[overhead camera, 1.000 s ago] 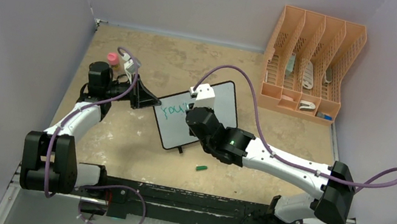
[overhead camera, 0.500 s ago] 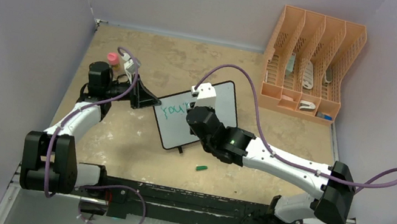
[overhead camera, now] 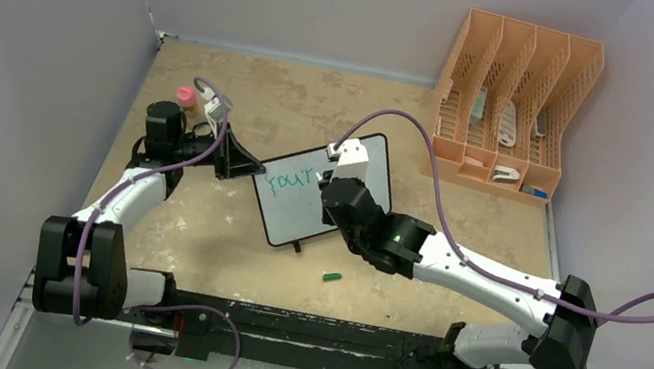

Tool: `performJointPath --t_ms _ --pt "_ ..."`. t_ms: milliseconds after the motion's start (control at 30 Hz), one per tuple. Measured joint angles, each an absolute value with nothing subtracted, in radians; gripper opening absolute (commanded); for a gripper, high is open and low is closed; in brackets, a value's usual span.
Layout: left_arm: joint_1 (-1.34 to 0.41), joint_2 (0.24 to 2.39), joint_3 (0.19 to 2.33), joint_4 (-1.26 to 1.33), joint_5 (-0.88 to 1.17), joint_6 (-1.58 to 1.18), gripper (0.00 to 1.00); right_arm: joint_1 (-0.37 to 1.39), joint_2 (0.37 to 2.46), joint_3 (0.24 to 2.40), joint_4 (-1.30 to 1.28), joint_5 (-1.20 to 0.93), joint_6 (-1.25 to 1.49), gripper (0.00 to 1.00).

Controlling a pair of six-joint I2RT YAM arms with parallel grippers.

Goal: Write a sentence on the whiteboard

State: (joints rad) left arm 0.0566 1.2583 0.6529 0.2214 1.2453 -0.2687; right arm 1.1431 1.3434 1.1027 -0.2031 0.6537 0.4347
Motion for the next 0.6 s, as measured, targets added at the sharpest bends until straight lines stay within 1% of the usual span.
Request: performJointPath --t_ms 600 --pt "0.056 1.258 0.655 0.218 1.245 -0.269 0.00 1.143 1.359 1.086 -0.182 0.628 0.437 0.00"
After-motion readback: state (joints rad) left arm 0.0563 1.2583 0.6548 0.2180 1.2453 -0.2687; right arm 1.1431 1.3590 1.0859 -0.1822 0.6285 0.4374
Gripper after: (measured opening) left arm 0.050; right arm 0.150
